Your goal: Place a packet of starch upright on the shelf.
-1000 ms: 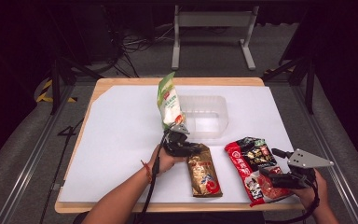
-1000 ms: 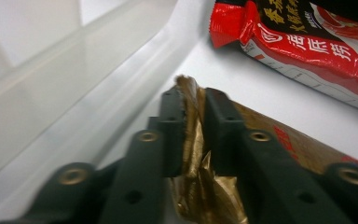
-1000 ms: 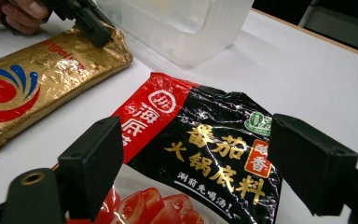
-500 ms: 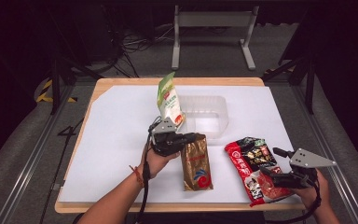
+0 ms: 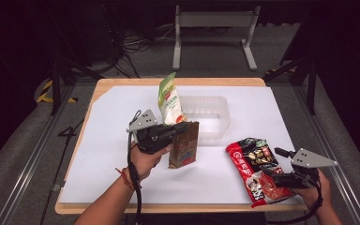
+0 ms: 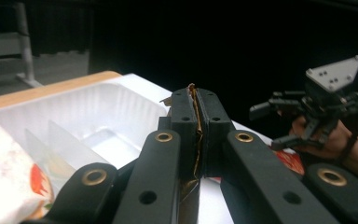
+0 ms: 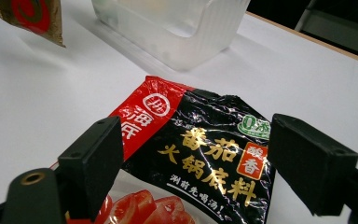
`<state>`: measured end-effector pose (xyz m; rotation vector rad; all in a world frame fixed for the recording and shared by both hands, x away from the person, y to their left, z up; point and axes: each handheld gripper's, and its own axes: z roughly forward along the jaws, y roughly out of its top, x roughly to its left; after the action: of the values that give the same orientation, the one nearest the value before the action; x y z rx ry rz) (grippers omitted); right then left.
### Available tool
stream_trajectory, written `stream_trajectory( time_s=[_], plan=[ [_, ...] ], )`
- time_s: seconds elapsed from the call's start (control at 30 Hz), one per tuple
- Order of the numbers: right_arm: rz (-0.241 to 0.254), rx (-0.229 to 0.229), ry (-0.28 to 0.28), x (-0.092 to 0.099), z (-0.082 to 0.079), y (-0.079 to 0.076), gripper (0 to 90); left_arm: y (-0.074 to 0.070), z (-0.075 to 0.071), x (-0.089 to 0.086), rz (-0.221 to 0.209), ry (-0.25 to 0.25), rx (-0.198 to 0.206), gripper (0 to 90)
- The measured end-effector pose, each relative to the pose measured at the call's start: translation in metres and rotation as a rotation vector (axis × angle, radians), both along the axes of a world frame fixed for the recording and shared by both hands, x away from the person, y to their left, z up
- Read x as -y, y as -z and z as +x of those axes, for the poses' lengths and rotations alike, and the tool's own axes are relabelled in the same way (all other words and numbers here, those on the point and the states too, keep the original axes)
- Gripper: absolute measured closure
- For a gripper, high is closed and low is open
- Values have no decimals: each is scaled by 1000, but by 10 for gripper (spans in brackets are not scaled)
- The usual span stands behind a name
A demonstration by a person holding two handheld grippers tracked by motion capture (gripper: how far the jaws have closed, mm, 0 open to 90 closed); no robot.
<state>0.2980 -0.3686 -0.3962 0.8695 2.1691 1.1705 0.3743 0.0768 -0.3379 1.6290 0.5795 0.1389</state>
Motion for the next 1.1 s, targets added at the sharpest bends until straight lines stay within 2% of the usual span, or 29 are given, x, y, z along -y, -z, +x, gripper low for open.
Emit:
stream_trajectory(
  time_s=[0.17, 0.3, 0.5, 0.6, 0.67, 0.73, 0.77, 0.8, 0.93, 0.97, 1.0, 1.03, 1.1],
  plan=[
    [-1, -3, -1, -1, 0, 0, 188, -2, 1, 0, -5, -11, 18, 869],
    [-1, -5, 1, -1, 0, 0, 187, -4, 2, 1, -3, -44, 29, 869],
    [1, -7, 3, -1, 1, 1, 187, -15, 6, 3, -54, -94, 43, 869],
    [-2, -9, 1, -2, 0, 1, 187, -19, 9, 4, -57, -124, 50, 869],
    [-1, -9, 0, -2, 0, 1, 188, -22, 14, 5, -58, -140, 41, 869],
    [0, -10, 1, -1, 1, 1, 187, -25, 20, 7, -49, -179, 42, 869],
    [2, -9, 2, -1, 1, 1, 187, -28, 27, 10, -41, -228, 40, 869],
    [2, -9, 2, -1, 1, 1, 187, -28, 27, 10, -41, -228, 40, 869],
    [1, -8, 1, -1, 0, 1, 187, -29, 42, 14, -36, -292, 17, 869],
    [1, -7, 1, -1, 0, 1, 187, -29, 46, 15, -42, -295, 6, 869],
    [1, -8, 2, 0, 1, 1, 187, -29, 48, 18, -33, -303, 2, 869],
    [1, -8, 2, 0, 1, 1, 187, -29, 50, 21, -17, -322, 19, 869],
    [3, -9, 4, 0, 1, 1, 187, -28, 55, 26, -15, -328, 0, 869]
  ],
)
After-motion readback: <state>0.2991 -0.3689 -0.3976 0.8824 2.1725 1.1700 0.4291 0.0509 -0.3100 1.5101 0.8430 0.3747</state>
